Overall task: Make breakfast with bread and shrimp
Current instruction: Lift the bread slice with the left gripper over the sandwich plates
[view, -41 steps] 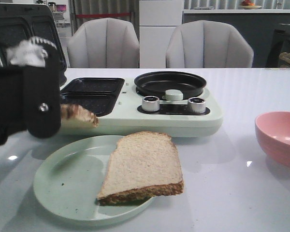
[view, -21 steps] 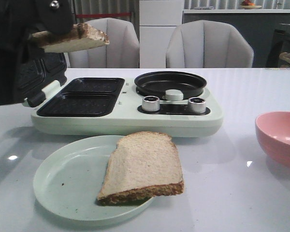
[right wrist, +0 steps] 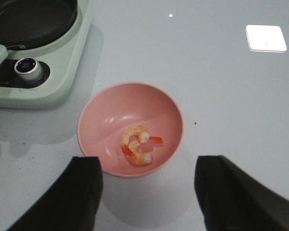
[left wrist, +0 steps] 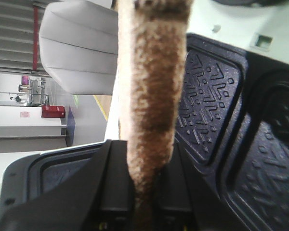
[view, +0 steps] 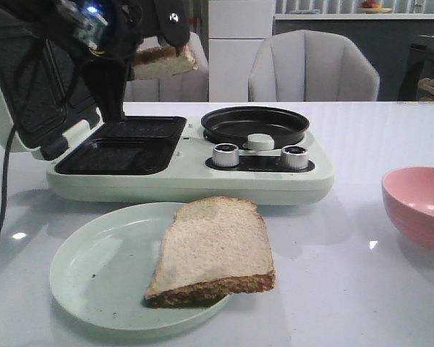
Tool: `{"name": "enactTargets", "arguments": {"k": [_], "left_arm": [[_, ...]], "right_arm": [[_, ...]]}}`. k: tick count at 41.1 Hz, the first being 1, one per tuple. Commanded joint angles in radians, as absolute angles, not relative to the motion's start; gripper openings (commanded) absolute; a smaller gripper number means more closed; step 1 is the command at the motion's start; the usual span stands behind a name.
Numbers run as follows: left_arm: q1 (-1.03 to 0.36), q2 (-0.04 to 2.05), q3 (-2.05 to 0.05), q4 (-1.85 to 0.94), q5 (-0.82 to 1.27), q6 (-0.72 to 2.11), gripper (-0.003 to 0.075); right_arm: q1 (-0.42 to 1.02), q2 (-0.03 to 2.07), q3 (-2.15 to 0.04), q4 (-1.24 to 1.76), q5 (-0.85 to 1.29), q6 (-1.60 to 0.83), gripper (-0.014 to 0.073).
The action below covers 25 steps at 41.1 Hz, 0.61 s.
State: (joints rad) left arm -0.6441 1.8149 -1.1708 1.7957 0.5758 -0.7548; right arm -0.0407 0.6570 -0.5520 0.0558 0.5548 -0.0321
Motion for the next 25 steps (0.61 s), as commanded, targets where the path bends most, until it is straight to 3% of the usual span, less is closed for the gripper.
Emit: {"name": "enactTargets", "arguments": {"k": [1,20,25], "left_arm": [[-0.616,1.847,-1.277,1.86,0.613,-0.733,0.0099],[-0.5,2.08,-1.488,1.86,0.602,-0.733,0.0106],[-0.492,2.092,-1.488,1.86,0.581,-0.733,0.0195]], "right_arm": [[-0.046,0.663,-0.587,0.05,0.487,-0.033,0.0527],[-0.046,0.663,-0.587,0.05,0.487,-0.033,0.0527],[-0.046,0.663,-0.587,0.05,0.487,-0.033,0.0527]]}}
